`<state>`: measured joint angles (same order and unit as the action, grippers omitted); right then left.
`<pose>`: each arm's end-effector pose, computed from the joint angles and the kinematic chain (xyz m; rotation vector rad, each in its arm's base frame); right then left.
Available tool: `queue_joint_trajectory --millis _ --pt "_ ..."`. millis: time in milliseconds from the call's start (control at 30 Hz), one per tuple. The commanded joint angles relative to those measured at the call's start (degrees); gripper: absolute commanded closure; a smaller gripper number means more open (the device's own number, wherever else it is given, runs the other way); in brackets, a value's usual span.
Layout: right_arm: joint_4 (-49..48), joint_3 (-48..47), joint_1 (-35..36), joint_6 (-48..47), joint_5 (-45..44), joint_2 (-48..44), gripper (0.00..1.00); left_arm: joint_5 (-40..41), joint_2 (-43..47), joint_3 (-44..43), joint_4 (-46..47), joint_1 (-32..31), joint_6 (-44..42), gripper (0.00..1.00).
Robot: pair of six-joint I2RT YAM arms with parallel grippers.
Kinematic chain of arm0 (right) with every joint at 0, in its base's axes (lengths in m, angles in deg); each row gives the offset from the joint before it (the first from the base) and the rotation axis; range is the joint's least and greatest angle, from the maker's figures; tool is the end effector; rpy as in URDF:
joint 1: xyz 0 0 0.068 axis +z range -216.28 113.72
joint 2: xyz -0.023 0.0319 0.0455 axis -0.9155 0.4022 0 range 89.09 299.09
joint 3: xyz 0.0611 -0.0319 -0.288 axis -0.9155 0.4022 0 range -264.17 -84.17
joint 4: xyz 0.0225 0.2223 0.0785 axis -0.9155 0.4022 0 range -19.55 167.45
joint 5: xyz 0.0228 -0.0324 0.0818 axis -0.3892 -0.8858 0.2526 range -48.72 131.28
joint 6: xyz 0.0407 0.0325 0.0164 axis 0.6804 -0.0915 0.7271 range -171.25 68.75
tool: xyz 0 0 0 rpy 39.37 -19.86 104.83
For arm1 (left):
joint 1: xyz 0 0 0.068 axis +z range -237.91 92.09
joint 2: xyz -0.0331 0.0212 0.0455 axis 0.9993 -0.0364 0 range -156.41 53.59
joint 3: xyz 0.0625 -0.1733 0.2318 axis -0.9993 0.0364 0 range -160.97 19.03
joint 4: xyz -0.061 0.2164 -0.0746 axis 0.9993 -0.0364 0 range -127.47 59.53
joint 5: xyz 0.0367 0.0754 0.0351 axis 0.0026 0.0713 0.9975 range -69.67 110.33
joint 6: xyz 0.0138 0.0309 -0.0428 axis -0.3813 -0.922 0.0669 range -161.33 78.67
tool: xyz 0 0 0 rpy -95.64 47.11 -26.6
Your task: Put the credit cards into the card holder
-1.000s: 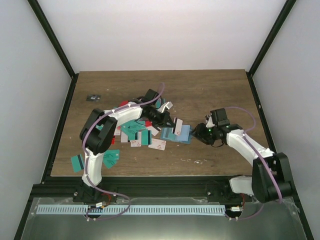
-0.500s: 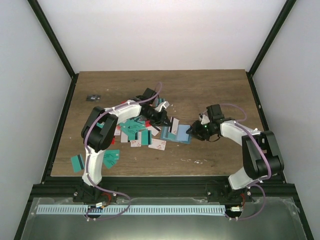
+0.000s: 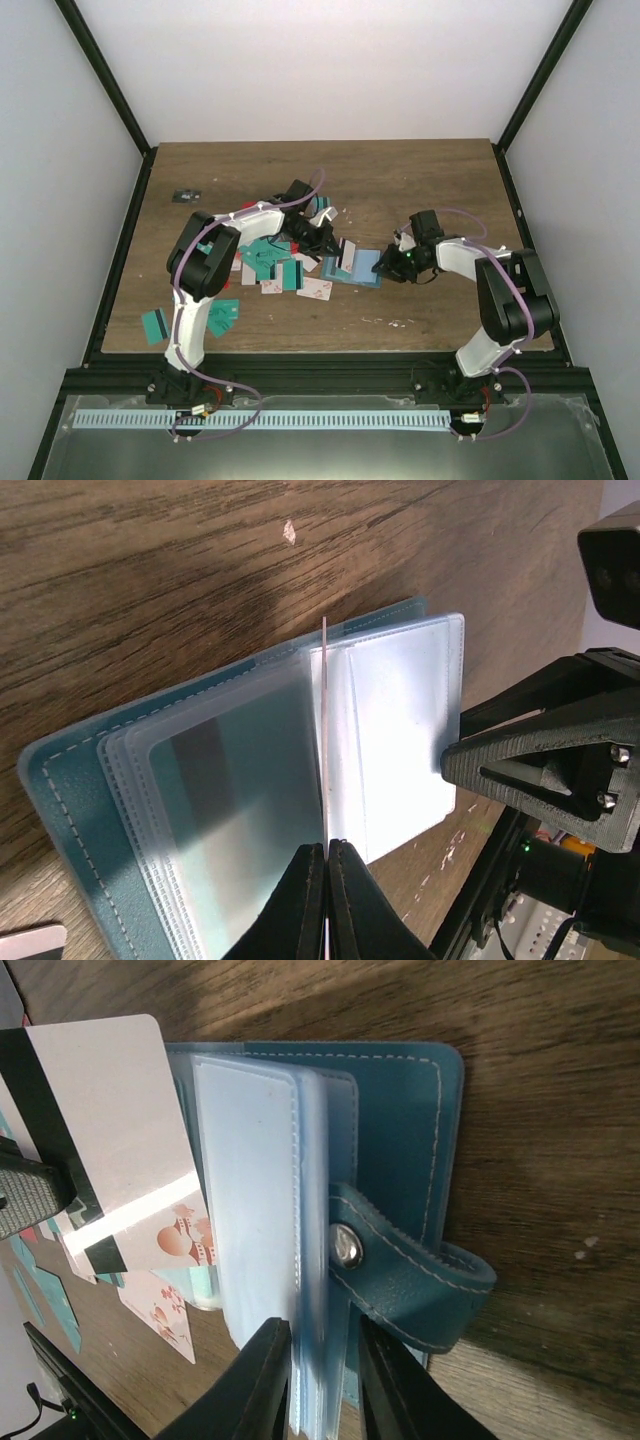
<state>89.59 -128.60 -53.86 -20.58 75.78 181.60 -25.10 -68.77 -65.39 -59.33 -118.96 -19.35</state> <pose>0.2529 0.0770 0.1827 0.2729 2.8116 1.0227 0.3487 -0.2403 0.1780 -0.4667 -2.8055 1.3211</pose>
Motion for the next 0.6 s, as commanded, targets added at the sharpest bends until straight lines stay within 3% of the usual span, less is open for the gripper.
queue_joint_trajectory --millis 0,567 --pt "-0.1 -0.6 -0.7 -1.5 -0.5 1.1 0.79 -1.2 -0.7 -0.4 1.0 0.1 -0.4 0.96" --pt "-2.0 2.0 -0.7 -2.4 -1.1 3.4 0.84 -3.5 -2.6 -0.4 2.1 -0.2 1.4 0.96"
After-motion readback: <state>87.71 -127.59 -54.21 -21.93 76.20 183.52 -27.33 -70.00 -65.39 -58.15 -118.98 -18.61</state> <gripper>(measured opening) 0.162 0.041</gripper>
